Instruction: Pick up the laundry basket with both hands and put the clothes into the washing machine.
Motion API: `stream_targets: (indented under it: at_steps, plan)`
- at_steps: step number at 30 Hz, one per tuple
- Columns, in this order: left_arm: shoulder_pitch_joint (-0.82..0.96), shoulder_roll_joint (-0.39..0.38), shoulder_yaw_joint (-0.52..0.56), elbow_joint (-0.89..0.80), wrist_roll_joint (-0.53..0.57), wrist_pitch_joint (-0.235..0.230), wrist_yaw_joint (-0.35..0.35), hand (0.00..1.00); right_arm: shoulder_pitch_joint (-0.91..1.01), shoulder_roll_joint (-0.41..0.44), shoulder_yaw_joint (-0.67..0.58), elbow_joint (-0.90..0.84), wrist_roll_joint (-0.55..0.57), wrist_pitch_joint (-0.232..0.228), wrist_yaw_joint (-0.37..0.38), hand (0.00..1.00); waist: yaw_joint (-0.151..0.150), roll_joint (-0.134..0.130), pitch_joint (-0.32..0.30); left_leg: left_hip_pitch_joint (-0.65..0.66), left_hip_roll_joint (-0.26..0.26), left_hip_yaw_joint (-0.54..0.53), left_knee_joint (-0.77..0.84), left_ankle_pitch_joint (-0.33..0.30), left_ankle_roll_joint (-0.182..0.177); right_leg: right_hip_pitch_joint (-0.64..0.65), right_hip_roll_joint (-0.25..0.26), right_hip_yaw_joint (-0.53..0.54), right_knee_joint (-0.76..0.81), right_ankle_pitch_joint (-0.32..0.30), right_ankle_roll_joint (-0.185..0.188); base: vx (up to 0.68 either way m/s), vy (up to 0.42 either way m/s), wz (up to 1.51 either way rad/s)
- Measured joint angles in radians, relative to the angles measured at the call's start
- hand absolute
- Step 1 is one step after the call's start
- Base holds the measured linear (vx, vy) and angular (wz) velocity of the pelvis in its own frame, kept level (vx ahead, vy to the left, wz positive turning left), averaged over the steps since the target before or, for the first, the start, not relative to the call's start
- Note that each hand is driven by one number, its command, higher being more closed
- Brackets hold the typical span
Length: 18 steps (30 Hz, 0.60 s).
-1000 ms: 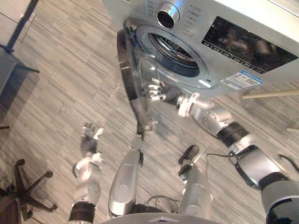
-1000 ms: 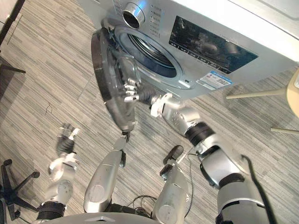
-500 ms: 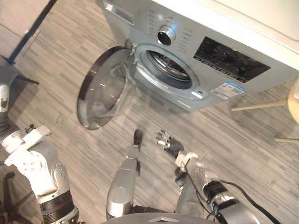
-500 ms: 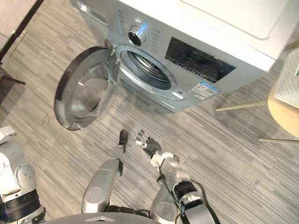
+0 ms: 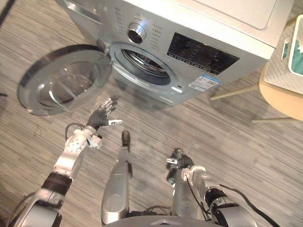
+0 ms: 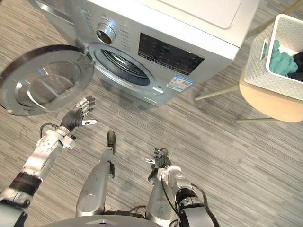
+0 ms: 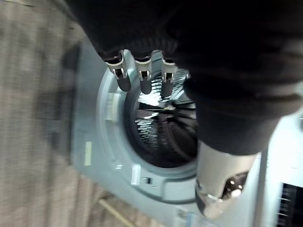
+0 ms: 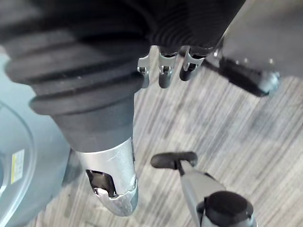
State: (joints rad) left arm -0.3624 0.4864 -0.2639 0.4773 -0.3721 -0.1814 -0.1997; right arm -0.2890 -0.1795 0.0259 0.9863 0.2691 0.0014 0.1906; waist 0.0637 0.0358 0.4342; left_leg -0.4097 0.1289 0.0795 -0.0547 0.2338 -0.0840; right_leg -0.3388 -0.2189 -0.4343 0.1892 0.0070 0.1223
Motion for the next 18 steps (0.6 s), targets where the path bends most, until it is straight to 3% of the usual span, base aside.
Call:
stream_targets:
  at_steps: [6,8,11,18]
  plan:
    - [-0.258,0.106,-0.008,0.342,0.303,0.001,0.121,0.0,-0.041,0.005,0.006,0.015,0.016,-0.047,-0.069,0.0,-0.015,-0.061,0.007,-0.072,0.027,0.007,-0.01,0.016,-0.007,-0.069,0.032,0.014,-0.04,0.033,-0.014,-0.02,-0.062,-0.11]
    - [-0.334,0.139,0.028,0.421,0.35,0.003,0.163,0.0,-0.049,0.012,0.012,0.015,0.028,-0.06,-0.074,0.0,-0.019,-0.076,0.014,-0.097,0.033,0.007,-0.022,0.026,-0.008,-0.087,0.044,0.013,-0.064,0.049,-0.018,0.0,-0.056,-0.06]
    - [-0.384,0.184,0.099,0.438,0.374,0.004,0.219,0.0,-0.047,0.031,0.014,-0.001,0.059,-0.067,-0.099,0.0,-0.019,-0.097,0.019,-0.13,0.041,0.014,-0.022,0.027,-0.008,-0.103,0.058,0.012,-0.108,0.074,-0.022,0.03,-0.048,-0.06]
    - [-0.405,0.208,0.226,0.403,0.376,0.007,0.243,0.0,0.007,0.085,0.011,-0.124,0.088,-0.072,-0.107,0.0,0.0,-0.122,0.022,-0.15,0.062,0.061,-0.022,0.022,-0.017,-0.111,0.077,0.014,-0.144,0.095,-0.027,0.06,-0.029,-0.06]
